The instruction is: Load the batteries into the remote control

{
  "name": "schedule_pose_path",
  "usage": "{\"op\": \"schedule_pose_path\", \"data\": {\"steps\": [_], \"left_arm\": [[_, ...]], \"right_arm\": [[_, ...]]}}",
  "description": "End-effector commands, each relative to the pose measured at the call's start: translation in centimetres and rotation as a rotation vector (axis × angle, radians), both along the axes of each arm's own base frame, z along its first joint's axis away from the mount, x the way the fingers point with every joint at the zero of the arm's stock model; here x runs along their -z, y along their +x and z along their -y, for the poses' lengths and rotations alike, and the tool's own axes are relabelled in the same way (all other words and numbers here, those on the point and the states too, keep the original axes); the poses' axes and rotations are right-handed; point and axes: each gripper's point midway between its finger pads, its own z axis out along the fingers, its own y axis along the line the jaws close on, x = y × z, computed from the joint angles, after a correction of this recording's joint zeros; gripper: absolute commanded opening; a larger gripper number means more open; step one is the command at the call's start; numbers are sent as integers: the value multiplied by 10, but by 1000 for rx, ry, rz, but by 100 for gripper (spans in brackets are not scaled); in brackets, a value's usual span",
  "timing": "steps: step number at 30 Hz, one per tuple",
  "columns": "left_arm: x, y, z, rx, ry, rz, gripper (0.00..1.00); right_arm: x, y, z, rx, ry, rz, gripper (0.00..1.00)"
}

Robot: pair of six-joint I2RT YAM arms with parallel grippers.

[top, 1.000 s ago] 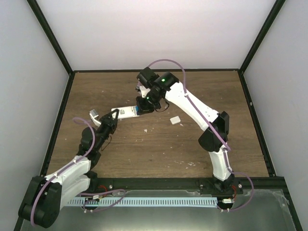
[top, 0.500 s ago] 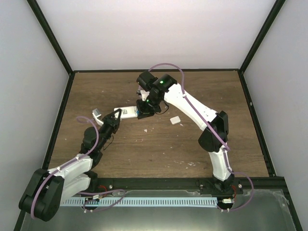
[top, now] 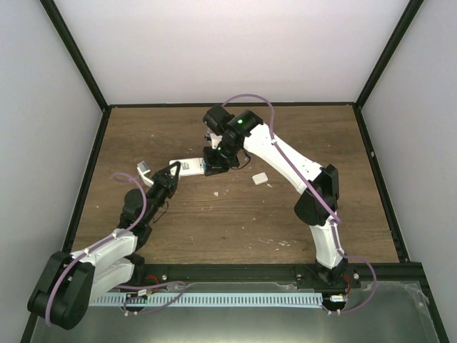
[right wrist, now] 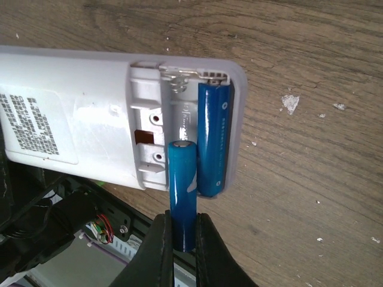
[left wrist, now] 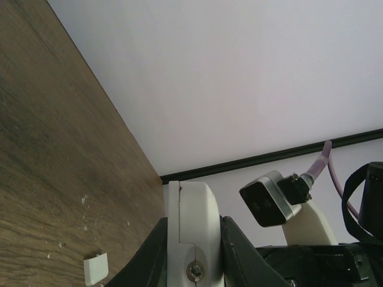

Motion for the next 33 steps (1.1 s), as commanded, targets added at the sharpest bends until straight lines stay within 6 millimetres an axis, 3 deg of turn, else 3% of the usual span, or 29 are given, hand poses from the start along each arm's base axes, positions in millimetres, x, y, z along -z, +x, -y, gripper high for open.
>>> {"op": "schedule_pose_path", "data": {"steps": [1, 18, 33], "left_arm": [[-8, -4, 3, 20, 9, 43, 0], [-5, -5, 8, 45, 24, 29, 0], [-4, -5, 12, 70, 2, 10, 0]], "right_arm": [[0, 9, 4, 37, -12, 5, 3], [18, 6, 1, 18, -28, -43, 4], [14, 21, -3, 33, -28, 5, 8]]}}
